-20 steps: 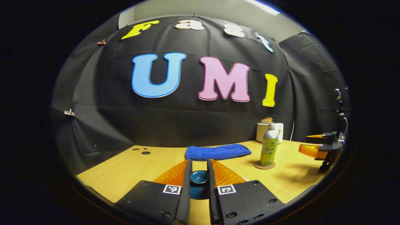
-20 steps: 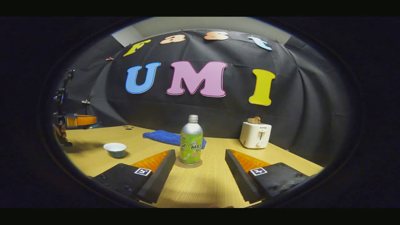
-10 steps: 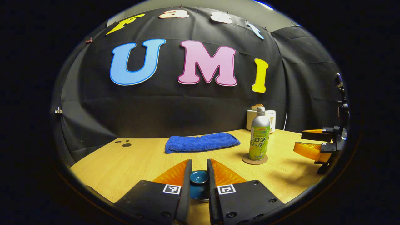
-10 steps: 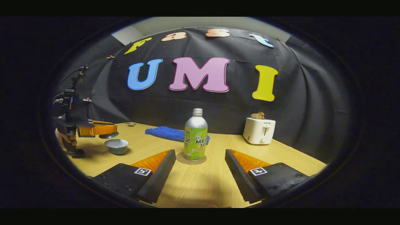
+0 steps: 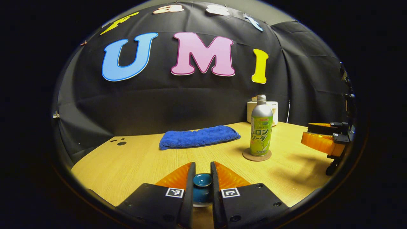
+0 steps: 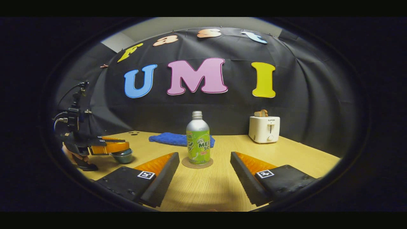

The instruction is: Open the teacup lid with one hand, grasp the water bottle and pour water into the teacup with the other hand; after pouring, place the water bottle on the coaster and then close the teacup lid.

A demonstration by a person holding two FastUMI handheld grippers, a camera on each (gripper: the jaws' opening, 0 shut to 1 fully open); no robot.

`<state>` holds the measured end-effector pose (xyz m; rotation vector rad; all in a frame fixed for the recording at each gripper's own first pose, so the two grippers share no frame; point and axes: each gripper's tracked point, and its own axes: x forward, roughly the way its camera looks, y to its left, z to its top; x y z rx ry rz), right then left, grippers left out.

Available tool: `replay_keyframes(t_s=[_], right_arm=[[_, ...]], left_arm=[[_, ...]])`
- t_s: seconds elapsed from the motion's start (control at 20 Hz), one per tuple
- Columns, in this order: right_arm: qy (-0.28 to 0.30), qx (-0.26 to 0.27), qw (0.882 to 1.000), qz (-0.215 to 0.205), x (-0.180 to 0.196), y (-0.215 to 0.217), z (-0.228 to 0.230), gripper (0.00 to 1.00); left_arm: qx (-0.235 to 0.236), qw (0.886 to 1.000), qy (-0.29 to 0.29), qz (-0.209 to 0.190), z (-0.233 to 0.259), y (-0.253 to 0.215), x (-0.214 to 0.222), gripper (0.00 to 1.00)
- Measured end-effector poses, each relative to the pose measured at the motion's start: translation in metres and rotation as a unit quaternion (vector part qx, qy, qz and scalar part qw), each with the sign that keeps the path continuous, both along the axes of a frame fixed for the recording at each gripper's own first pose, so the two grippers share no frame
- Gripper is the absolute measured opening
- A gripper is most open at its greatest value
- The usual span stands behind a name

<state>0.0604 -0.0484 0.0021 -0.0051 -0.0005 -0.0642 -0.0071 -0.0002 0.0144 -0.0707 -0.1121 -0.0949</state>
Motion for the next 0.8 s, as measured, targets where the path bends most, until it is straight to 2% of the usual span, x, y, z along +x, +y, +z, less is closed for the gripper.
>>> replay_keyframes(t_s=[0.15, 0.55, 0.75, 0.8], right_arm=[[0.000, -0.001, 1.000, -0.009, -0.0014, -0.0036, -0.0012, 0.99], [0.000, 0.000, 1.000, -0.010, -0.0019, -0.0031, -0.0013, 0.99], [0.000, 0.000, 1.000, -0.003, -0.0015, 0.0004, -0.0007, 0.99], [0.000, 0.000, 1.000, -0.003, -0.0013, 0.0001, -0.0012, 0.99]], left_arm=[[0.006, 1.000, 0.008, 0.007, -0.0034, 0.0028, 0.0006, 0.29], [0.005, 1.000, 0.020, 0.012, -0.0056, 0.0036, 0.0045, 0.32], [-0.002, 1.000, 0.020, 0.016, -0.0066, 0.0062, 0.0038, 0.37], [-0.010, 1.000, 0.014, 0.023, -0.0056, 0.0097, 0.0011, 0.42]])
